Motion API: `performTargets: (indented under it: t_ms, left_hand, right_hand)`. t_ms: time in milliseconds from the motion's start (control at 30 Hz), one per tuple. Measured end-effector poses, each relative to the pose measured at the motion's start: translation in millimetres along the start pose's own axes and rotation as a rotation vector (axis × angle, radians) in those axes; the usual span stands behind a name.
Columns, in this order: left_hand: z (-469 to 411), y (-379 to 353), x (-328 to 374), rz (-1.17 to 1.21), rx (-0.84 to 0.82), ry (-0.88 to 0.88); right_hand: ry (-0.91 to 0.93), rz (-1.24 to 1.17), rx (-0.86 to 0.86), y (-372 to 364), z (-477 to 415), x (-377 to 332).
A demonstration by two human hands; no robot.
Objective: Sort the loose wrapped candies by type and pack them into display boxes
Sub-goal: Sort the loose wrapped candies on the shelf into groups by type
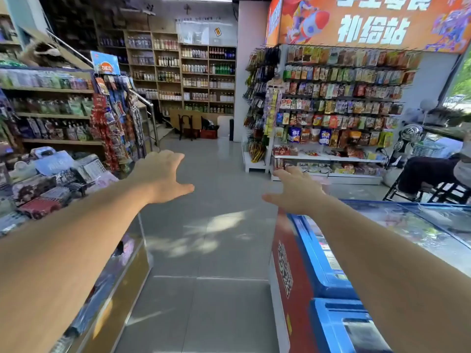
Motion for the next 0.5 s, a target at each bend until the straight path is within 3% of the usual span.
performTargets:
  t_ms: [200, 500]
  left_hand:
    - [-92.9, -69.2, -50.4, 0.008, -0.054, -0.007]
    - [-243.5, -191.5, -112.3, 0.029, -0.265, -0.131]
  right_hand:
    - [-0.039, 0.112, -0.074, -55.8, -103.8, -22.0]
    - [-0.118, 0.059, -0.216, -144.9, -265.2, -62.3]
Point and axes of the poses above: each hand's wrist, its own z-axis away from the middle knuckle, its own y-axis out of the back of the hand, x = y × z, the point moved 8 cm from there along -z, towards the middle knuckle, and after that the axes turned 1 degree about -x, right-handed, at the moved point
